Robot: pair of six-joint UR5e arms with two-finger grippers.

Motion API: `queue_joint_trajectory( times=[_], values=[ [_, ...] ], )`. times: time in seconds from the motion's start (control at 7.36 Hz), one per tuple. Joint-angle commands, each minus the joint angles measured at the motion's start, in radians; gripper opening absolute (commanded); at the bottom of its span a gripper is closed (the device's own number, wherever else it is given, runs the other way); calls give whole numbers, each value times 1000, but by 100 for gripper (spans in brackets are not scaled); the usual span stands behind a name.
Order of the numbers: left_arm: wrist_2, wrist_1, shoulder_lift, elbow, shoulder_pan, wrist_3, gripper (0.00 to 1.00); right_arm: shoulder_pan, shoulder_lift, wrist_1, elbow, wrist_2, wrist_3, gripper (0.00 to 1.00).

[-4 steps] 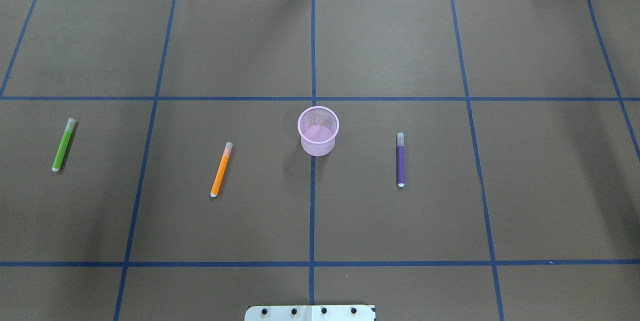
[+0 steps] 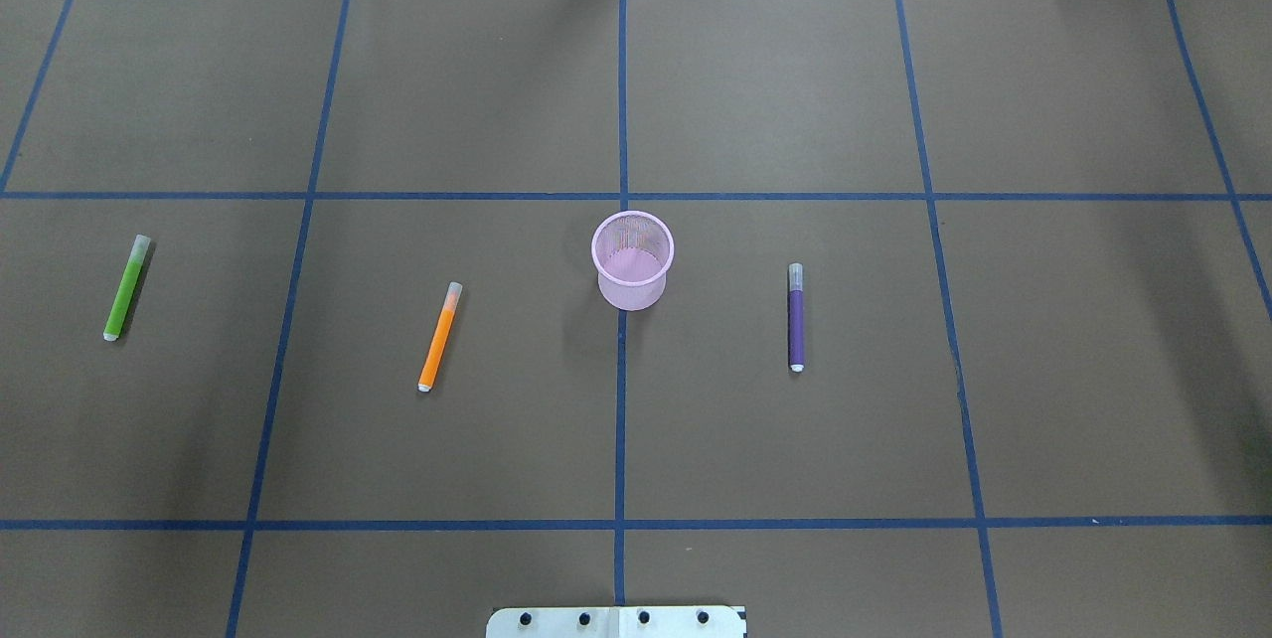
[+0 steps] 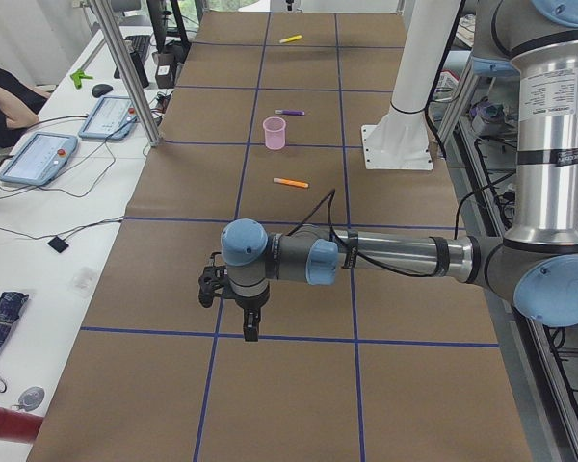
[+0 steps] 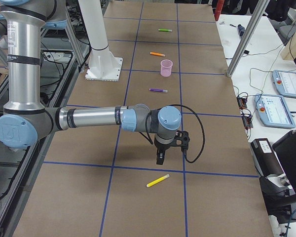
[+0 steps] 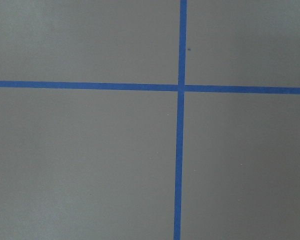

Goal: Collect pens into pen holder

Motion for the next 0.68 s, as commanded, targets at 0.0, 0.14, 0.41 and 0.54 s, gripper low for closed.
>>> queue_joint_trajectory(
  times=[0.0,0.14,0.41,0.54],
  values=[
    [1,3,-9,-5,3,-10,100,0,1,3,0,-2,-4,100],
    [1,-2,-9,-19,3,-10,100,0,3,3,-1,-2,-4,100],
    [3,-29,-24,-22,47,-13,100,0,3,3,2,-2,-4,100],
    [0,-31,-42,-26,76,-15,100,0,7,6,2,-2,1,100]
  ],
)
